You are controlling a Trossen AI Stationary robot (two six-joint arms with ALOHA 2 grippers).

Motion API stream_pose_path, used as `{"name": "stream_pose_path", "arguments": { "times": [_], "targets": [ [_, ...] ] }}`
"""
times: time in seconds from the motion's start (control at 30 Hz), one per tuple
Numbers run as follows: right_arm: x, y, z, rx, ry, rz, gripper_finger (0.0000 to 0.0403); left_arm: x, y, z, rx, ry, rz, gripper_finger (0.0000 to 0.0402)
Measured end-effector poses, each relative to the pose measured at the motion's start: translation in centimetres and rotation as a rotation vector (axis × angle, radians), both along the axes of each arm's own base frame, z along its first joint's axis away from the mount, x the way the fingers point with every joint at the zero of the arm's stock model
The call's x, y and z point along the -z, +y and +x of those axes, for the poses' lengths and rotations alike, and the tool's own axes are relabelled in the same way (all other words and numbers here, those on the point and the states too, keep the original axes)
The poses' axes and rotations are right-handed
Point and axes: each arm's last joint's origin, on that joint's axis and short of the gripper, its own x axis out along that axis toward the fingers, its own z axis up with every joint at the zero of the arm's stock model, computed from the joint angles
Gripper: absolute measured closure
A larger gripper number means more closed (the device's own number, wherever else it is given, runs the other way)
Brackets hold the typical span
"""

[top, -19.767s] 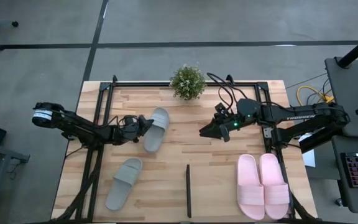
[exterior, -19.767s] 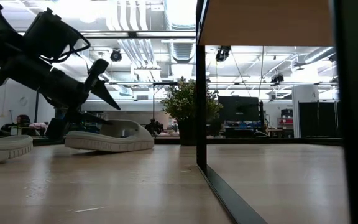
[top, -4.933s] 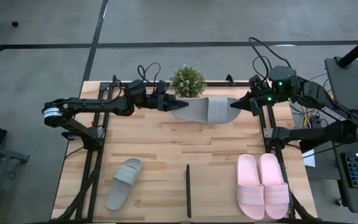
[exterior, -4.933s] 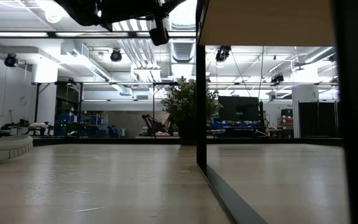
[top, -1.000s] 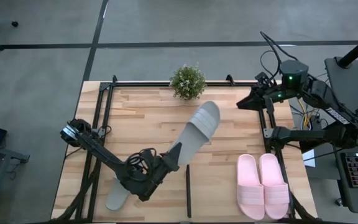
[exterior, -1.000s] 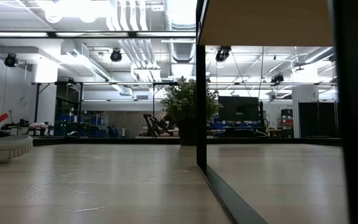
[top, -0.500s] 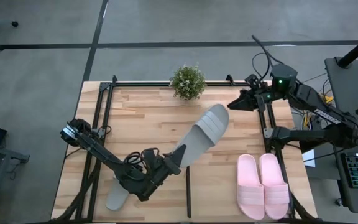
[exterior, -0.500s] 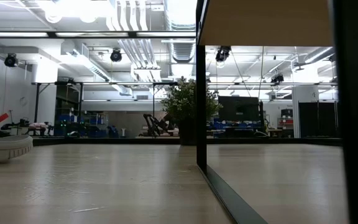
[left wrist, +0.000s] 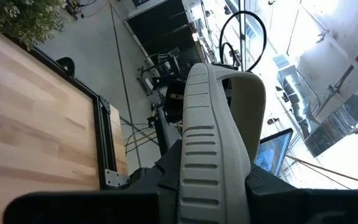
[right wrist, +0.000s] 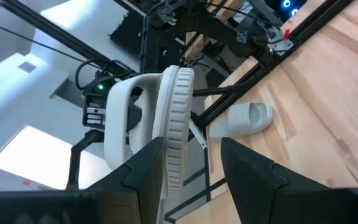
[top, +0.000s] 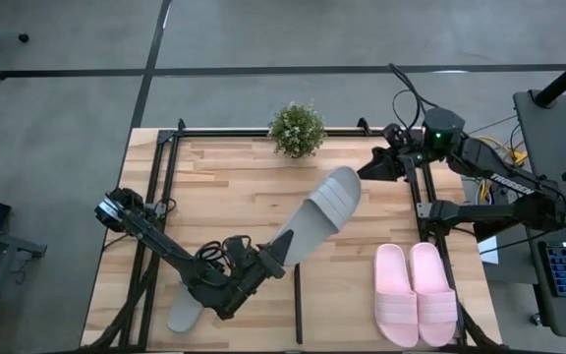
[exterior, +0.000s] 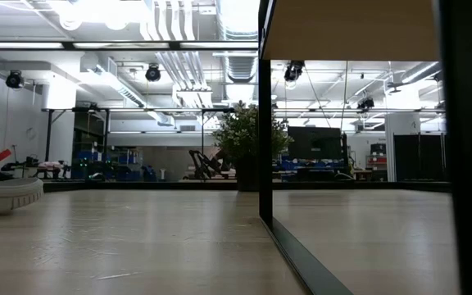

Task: Pick and place slides into the shelf
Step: Put the top gray slide on the shelf

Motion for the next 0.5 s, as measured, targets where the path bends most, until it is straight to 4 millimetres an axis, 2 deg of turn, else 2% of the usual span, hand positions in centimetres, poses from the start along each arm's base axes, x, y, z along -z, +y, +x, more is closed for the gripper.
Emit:
{"name": "stream_pose_path", "arguments": {
  "times": [0.13,0.5],
  "targets": [
    [-0.76,-0.25,-0.26,0.016,-0.024,-0.017,0.025,-0.01,0.1,0.07,-0.001,-0.001,0.0,0.036],
    [-1.06,-0.35,-0.34,0.016,-0.035,-0.035,0.0248,-0.01,0.23,0.15,-0.003,-0.002,0.0,0.036]
  ]
}}
